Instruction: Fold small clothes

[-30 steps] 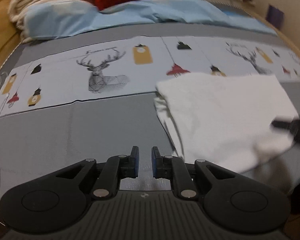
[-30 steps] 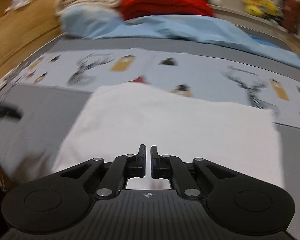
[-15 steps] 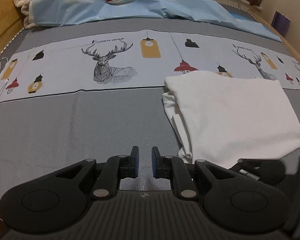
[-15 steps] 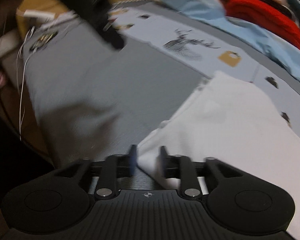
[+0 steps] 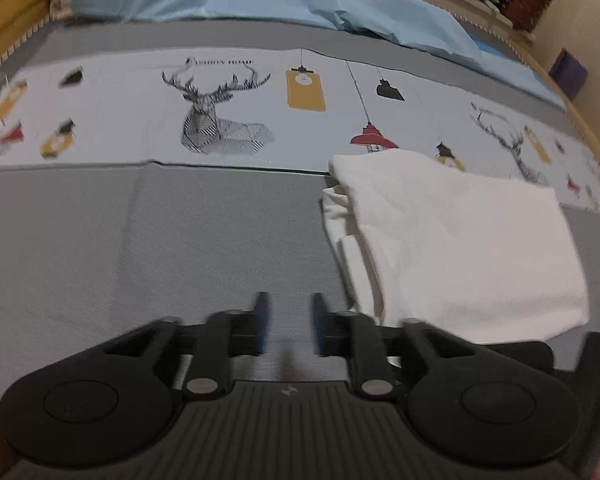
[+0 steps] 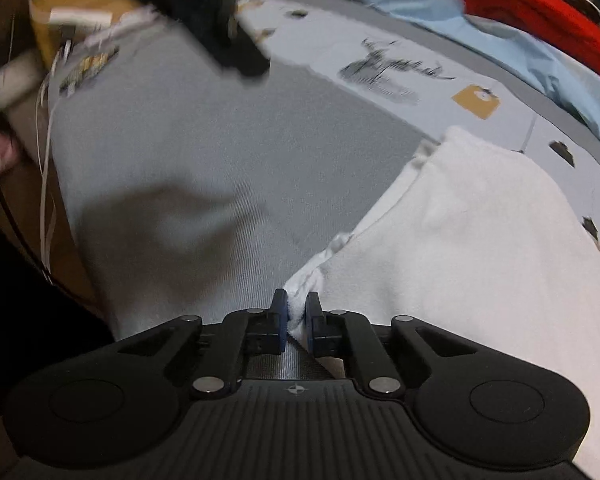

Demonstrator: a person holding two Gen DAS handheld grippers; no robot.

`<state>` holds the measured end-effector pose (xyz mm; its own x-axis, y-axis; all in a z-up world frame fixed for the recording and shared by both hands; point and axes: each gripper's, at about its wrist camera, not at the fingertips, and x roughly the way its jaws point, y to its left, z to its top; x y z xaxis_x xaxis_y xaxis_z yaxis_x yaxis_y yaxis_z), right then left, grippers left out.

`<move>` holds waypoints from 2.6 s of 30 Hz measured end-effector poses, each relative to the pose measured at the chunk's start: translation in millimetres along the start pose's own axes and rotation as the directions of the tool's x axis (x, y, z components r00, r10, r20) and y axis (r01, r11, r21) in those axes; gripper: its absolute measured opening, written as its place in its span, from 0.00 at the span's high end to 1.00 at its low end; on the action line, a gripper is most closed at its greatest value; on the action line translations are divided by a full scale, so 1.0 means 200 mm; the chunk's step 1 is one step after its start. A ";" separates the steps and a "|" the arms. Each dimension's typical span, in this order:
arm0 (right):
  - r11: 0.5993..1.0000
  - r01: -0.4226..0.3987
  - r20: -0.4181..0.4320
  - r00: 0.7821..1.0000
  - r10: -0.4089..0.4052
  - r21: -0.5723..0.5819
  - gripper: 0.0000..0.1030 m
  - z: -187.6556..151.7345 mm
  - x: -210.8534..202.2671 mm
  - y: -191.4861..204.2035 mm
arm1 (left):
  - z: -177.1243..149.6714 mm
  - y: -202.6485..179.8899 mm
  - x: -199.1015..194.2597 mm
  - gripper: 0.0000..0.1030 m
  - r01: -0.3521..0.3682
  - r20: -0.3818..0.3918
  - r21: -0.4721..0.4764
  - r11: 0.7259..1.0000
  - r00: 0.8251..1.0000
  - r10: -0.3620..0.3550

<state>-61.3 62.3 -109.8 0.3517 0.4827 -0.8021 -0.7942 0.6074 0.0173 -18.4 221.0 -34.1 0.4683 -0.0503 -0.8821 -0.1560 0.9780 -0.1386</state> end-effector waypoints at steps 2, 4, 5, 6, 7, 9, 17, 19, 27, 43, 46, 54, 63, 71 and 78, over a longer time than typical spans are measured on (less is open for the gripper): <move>0.999 -0.012 0.043 0.999 0.010 0.030 0.92 0.02 -0.09 -0.03 | 0.03 0.00 0.05 0.44 0.051 -0.031 -0.053 0.997 0.998 -0.052; 0.998 -0.027 0.080 0.997 0.022 0.062 0.92 0.02 -0.17 -0.07 | 0.06 0.01 0.10 0.31 0.125 -0.048 -0.114 0.986 0.990 -0.131; 0.996 -0.035 0.092 0.995 0.028 0.078 0.92 0.02 -0.20 -0.09 | 0.07 0.01 0.14 0.22 0.167 -0.057 -0.160 0.973 0.982 -0.178; 0.994 -0.044 0.104 0.994 0.034 0.096 0.92 0.02 -0.24 -0.11 | 0.08 0.01 0.19 0.19 0.198 -0.069 -0.197 0.960 0.974 -0.215; 0.993 -0.048 0.112 0.993 0.036 0.107 0.92 0.01 -0.27 -0.13 | 0.09 0.00 0.23 0.18 0.228 -0.081 -0.230 0.946 0.964 -0.252; 0.991 -0.056 0.128 0.991 0.040 0.122 0.92 0.00 -0.32 -0.16 | 0.11 -0.03 0.33 0.18 0.279 -0.111 -0.284 0.917 0.941 -0.321; 0.981 -0.090 0.170 0.984 0.061 0.171 0.92 -0.06 -0.47 -0.25 | 0.22 -0.17 0.68 0.16 0.309 -0.217 -0.346 0.886 0.892 -0.397; 0.981 -0.093 0.171 0.983 0.063 0.172 0.92 -0.07 -0.48 -0.26 | 0.23 -0.20 0.73 0.16 0.342 -0.219 -0.350 0.872 0.875 -0.431; 0.981 -0.098 0.163 0.984 0.070 0.168 0.92 -0.07 -0.47 -0.23 | 0.25 -0.21 0.76 0.64 0.348 -0.208 -0.298 0.889 0.885 -0.417; 0.930 -0.278 0.374 0.911 0.176 0.241 0.92 0.08 -0.60 -0.16 | 0.27 0.04 0.26 0.85 0.249 -0.098 -0.195 0.949 0.957 -0.272; 0.917 -0.249 0.362 0.923 0.128 0.311 0.92 -0.01 -0.65 -0.25 | 0.33 -0.16 0.24 0.85 0.265 -0.086 -0.127 0.956 0.957 -0.277; 0.846 -0.023 0.380 0.899 -0.216 0.533 0.93 -0.40 -1.00 -0.56 | 0.38 -0.92 0.20 0.83 0.405 0.009 0.102 0.908 0.913 -0.408; 0.503 0.295 -0.049 0.894 -0.445 0.813 0.92 -0.94 -1.00 -0.97 | 0.28 -1.24 0.24 0.61 0.476 0.004 0.168 0.863 0.875 -0.483; 0.371 0.114 0.003 0.954 -0.300 0.921 0.36 -1.06 -0.87 -1.17 | 0.21 -1.12 0.38 0.67 0.391 -0.145 0.237 0.889 0.919 -0.366; 0.316 0.066 0.017 0.968 -0.251 0.947 0.91 -1.07 -0.86 -1.20 | 0.08 -1.15 0.36 0.67 0.449 -0.244 0.381 0.808 0.892 -0.380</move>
<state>-37.3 -302.8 -104.0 0.5478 0.3253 -0.7708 0.2413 0.8207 0.5178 64.5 -3.7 -59.5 0.2647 -0.4664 -0.8441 0.4159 0.8449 -0.3364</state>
